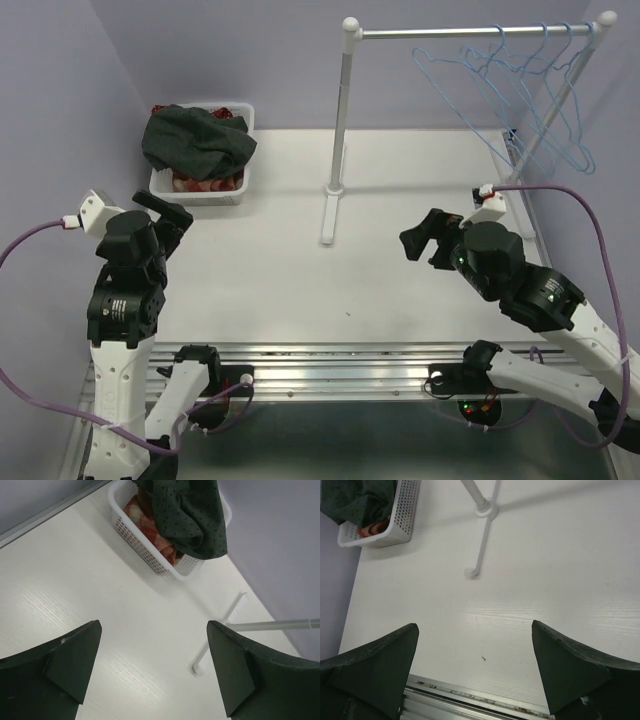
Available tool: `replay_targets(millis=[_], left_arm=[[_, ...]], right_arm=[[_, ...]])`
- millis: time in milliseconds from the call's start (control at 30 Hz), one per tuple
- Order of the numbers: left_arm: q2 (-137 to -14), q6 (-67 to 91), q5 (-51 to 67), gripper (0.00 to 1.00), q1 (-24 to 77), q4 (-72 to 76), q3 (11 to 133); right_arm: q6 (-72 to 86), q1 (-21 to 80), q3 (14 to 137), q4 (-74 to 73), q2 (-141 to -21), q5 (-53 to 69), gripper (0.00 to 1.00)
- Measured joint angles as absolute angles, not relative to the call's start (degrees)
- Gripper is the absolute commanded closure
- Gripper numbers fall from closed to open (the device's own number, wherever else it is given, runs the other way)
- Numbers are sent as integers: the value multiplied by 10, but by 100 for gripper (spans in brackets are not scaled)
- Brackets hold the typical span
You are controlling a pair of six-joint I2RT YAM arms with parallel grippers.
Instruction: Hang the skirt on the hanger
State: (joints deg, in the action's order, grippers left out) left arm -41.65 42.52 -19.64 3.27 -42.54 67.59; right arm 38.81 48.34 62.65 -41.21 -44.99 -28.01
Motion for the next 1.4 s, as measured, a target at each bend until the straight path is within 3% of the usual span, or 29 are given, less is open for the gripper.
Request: replay_targets(millis=[267, 467, 700, 1100, 1200, 1267, 1400], left_arm=[[-454, 432, -206, 1, 33, -409, 643], [-602, 429, -206, 1, 6, -318, 652], [-891, 408, -172, 1, -62, -251, 797], [-1134, 382, -100, 3, -117, -214, 1021], [-1180, 376, -74, 55, -117, -200, 1069], [-1207, 374, -48, 100, -117, -199, 1094], [-1225, 373, -4, 100, -116, -202, 1108]], right_arm=[[407, 483, 616, -434, -420, -331, 0], [362, 483, 583, -400, -446, -319, 0], [315, 483, 582, -384, -538, -317, 0], [285, 483, 582, -369, -628, -318, 0], [279, 483, 582, -364, -648, -317, 0], [275, 483, 583, -359, -661, -318, 0], [269, 483, 585, -354, -682, -319, 0]])
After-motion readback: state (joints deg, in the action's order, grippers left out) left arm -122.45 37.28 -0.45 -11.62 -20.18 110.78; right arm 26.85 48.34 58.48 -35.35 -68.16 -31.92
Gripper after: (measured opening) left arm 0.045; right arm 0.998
